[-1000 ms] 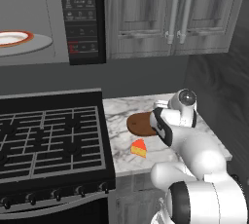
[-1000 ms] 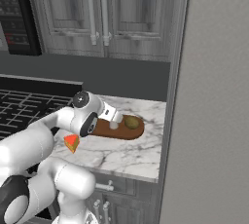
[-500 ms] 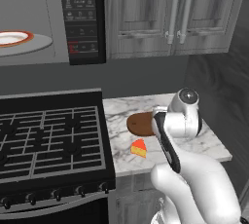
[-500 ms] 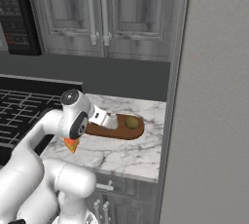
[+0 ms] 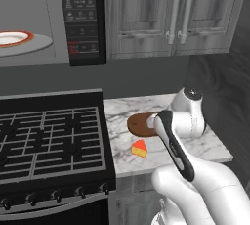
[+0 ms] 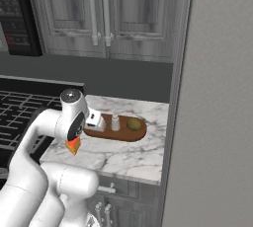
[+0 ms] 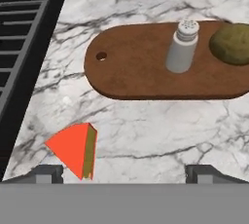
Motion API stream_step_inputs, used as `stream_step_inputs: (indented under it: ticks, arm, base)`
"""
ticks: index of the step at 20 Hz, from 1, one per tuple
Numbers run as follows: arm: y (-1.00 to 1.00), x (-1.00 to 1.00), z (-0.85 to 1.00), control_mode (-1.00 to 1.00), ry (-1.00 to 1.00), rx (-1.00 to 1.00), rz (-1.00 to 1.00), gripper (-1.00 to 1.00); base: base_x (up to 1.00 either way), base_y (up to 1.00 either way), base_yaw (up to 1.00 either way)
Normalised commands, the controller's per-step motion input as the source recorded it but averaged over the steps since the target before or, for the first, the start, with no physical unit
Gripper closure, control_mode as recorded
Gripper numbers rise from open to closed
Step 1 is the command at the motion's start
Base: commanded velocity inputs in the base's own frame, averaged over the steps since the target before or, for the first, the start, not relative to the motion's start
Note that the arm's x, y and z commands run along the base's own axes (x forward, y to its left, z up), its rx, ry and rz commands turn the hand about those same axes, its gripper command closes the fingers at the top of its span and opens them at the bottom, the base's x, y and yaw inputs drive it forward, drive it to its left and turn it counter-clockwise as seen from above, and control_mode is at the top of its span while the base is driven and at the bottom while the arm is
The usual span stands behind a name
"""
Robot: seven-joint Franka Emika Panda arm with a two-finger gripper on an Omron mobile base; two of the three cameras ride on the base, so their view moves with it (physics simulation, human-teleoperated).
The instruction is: Retrieve the reheated potato from the microwave, then place the potato, cheese, and condiment on the cutting board.
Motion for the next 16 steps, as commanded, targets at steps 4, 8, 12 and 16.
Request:
stream_step_inputs:
  ticks: [4, 8, 12, 16]
  arm:
    - [0.52, 0.01, 0.0, -1.0, 0.08, 0.0, 0.33, -1.0]
    - [0.42, 0.19, -0.01, -1.0, 0.18, 0.0, 0.18, -1.0]
    - [0.32, 0.17, -0.07, -1.0, 0.27, -0.04, 0.04, -1.0]
    - [0.24, 0.12, -0.28, -1.0, 0.25, -0.1, 0.0, -1.0]
  base:
    - [0.0, 0.0, 0.0]
    - [0.0, 0.0, 0.0]
    - [0.0, 0.0, 0.0]
    - [0.0, 0.0, 0.0]
